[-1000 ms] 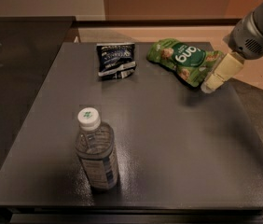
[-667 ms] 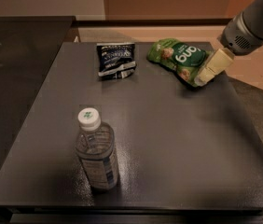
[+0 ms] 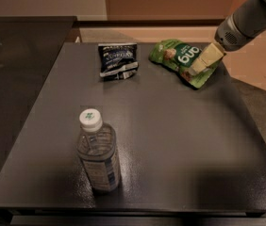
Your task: Move green rice chip bag near blue plastic bottle
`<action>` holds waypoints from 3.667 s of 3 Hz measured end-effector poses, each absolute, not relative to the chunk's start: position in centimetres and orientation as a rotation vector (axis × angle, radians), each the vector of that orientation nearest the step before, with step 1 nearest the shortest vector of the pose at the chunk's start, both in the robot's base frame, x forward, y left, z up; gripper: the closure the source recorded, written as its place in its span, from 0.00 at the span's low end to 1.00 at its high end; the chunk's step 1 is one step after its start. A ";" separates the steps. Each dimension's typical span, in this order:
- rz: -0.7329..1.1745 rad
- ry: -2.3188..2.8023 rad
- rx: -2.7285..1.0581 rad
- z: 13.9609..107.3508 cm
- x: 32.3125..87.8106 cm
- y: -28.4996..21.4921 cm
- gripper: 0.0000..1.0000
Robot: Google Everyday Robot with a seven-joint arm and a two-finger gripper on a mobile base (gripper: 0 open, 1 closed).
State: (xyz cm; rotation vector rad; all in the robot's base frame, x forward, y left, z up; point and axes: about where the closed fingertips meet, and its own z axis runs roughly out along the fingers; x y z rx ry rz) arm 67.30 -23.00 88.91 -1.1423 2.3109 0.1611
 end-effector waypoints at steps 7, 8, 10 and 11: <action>0.338 2.406 -1.074 87.9 70.6 -20.3 0.86; 0.316 2.377 -1.089 89.5 69.1 -20.8 1.00; 0.300 2.305 -1.178 93.0 61.8 -20.5 1.00; 0.353 2.304 -1.209 93.3 57.2 -19.0 1.00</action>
Offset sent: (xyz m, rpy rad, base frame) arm 0.0621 0.0114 -0.0274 0.0480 0.0828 -0.1174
